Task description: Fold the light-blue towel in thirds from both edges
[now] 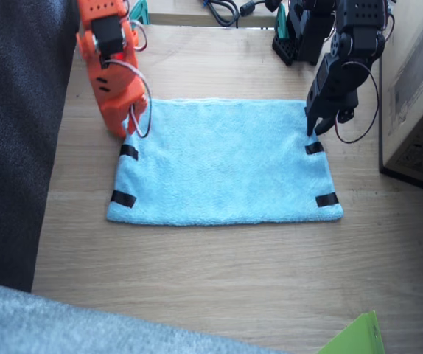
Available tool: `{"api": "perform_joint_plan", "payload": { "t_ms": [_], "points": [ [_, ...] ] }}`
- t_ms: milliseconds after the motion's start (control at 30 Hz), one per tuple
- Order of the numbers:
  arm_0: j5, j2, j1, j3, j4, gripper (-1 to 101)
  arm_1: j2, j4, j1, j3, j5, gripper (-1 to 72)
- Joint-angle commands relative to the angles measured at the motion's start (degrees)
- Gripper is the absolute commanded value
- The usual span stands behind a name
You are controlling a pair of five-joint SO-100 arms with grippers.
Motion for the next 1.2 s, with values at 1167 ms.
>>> {"api": "perform_joint_plan", "payload": {
  "t_ms": [1167],
  "points": [
    [0.09,2.02,1.05,0.09,0.18,0,-28.30,20.65,21.71,-62.40,1.14,0.0]
  ]
}}
